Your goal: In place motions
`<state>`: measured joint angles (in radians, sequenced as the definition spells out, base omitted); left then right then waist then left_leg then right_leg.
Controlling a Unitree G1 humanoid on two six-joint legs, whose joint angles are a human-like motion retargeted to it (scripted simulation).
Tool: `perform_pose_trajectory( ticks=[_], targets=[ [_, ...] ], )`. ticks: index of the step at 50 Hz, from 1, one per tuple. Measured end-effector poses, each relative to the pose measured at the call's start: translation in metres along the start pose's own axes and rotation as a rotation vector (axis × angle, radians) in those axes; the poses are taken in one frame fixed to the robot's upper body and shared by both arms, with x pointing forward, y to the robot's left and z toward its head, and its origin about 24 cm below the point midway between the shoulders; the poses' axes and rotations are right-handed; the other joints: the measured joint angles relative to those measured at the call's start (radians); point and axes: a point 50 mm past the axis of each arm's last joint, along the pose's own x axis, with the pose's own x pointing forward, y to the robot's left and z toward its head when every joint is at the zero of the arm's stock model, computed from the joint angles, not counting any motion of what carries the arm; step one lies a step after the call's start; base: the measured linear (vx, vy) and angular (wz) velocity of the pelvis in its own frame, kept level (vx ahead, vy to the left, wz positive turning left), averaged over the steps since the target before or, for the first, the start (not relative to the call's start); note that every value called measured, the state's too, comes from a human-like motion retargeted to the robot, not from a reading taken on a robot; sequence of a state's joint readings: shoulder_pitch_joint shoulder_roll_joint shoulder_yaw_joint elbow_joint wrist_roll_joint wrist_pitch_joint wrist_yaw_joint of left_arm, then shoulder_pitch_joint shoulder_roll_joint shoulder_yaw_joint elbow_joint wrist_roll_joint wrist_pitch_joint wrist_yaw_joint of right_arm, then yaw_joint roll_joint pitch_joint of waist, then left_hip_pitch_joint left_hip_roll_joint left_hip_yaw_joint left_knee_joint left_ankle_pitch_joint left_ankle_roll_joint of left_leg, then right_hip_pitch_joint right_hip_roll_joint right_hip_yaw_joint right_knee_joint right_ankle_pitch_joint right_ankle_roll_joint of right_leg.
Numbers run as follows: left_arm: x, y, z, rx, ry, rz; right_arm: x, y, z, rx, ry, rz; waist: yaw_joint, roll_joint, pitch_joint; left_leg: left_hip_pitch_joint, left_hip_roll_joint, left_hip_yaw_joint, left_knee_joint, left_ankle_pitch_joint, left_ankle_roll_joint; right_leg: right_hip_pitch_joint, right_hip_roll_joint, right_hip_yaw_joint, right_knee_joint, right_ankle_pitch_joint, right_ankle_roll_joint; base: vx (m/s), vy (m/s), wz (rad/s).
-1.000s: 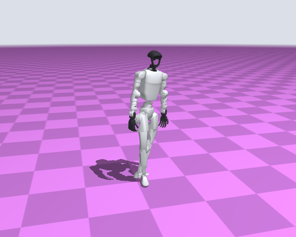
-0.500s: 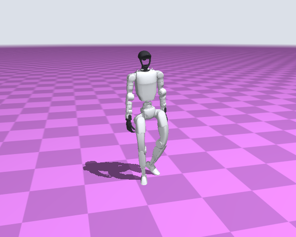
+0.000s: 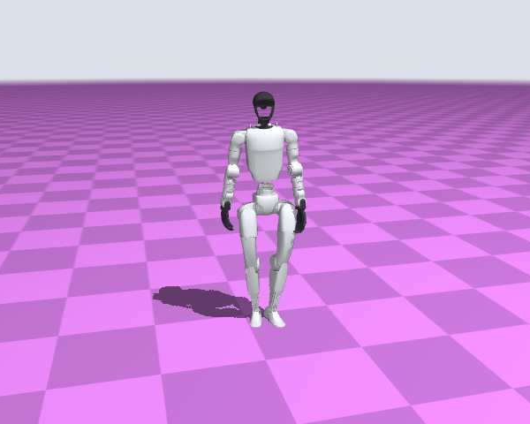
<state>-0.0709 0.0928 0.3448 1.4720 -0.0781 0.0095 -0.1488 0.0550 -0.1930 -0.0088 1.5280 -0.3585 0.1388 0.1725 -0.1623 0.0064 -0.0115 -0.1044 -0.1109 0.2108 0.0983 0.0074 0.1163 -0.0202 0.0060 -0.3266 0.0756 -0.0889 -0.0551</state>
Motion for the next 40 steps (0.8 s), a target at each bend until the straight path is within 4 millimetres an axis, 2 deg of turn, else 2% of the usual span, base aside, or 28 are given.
perform_pose_trajectory(
  ticks=[5, 10, 15, 17, 21, 25, 28, 31, 35, 40],
  targets=[
    [0.001, -0.007, 0.011, 0.129, -0.014, -0.028, 0.002, 0.004, -0.007, 0.034, -0.001, -0.001, -0.037, 0.008, 0.002, 0.000, 0.015, 0.020, -0.009, -0.002, 0.011, -0.030, 0.000, 0.019, 0.044, -0.018, 0.018, -0.01, -0.01, -0.04],
    [0.001, -0.013, 0.018, 0.201, -0.011, -0.048, 0.001, 0.010, 0.011, 0.010, -0.061, -0.014, -0.113, 0.017, 0.025, 0.006, 0.048, 0.081, -0.023, -0.012, 0.013, -0.086, 0.016, 0.079, 0.094, -0.018, 0.023, -0.11, -0.04, -0.67],
    [0.001, -0.011, 0.017, 0.195, 0.001, -0.051, -0.001, 0.014, 0.034, -0.055, -0.128, 0.006, -0.177, 0.025, 0.040, 0.012, 0.094, 0.185, -0.027, -0.044, 0.007, -0.128, 0.038, 0.138, 0.093, -0.071, -0.015, -0.19, -0.06, -1.83],
    [0.001, -0.010, 0.014, 0.182, 0.007, -0.048, -0.003, 0.012, 0.043, -0.080, -0.154, -0.003, -0.180, 0.034, 0.041, 0.017, 0.116, 0.247, -0.036, -0.061, 0.000, -0.132, 0.024, 0.086, 0.080, -0.104, -0.020, -0.24, -0.03, -2.78],
    [0.000, -0.004, 0.008, 0.138, 0.013, -0.035, -0.008, 0.006, 0.062, -0.109, -0.217, -0.030, -0.142, 0.041, 0.036, 0.052, 0.152, 0.436, -0.069, -0.090, -0.034, -0.110, -0.023, -0.116, 0.059, -0.159, -0.008, -0.22, -0.05, -3.35],
    [-0.002, 0.006, -0.006, 0.082, 0.043, -0.002, -0.013, 0.003, 0.076, -0.105, -0.273, -0.038, -0.076, 0.032, 0.024, 0.118, 0.172, 0.722, -0.101, -0.117, -0.083, -0.072, -0.067, -0.343, 0.053, -0.192, 0.031, -0.14, -0.07, -3.55],
    [-0.004, 0.015, -0.019, 0.059, 0.082, 0.025, -0.013, 0.003, 0.077, -0.067, -0.286, -0.038, -0.062, 0.022, 0.022, 0.155, 0.168, 0.829, -0.115, -0.127, -0.107, -0.062, -0.071, -0.390, 0.046, -0.170, 0.045, -0.08, -0.14, -2.45],
    [-0.006, 0.021, -0.025, 0.065, 0.112, 0.046, -0.012, 0.003, 0.072, -0.015, -0.276, -0.036, -0.079, 0.009, 0.030, 0.181, 0.168, 0.856, -0.109, -0.136, -0.119, -0.063, -0.065, -0.356, 0.043, -0.099, 0.037, -0.05, -0.18, -1.27],
    [-0.005, 0.020, -0.021, 0.094, 0.112, 0.053, -0.006, 0.004, 0.051, 0.063, -0.204, -0.038, -0.143, 0.005, 0.038, 0.204, 0.187, 0.856, -0.079, -0.147, -0.129, -0.050, -0.058, -0.330, 0.036, -0.002, 0.039, -0.01, -0.17, -0.04],
    [-0.001, 0.004, -0.009, 0.105, 0.069, 0.014, 0.001, 0.011, 0.009, 0.147, -0.044, -0.011, -0.166, 0.009, 0.024, 0.217, 0.202, 0.833, -0.066, -0.141, -0.137, -0.030, -0.049, -0.334, 0.038, -0.024, 0.041, 0.08, -0.12, 0.25]
  ],
)
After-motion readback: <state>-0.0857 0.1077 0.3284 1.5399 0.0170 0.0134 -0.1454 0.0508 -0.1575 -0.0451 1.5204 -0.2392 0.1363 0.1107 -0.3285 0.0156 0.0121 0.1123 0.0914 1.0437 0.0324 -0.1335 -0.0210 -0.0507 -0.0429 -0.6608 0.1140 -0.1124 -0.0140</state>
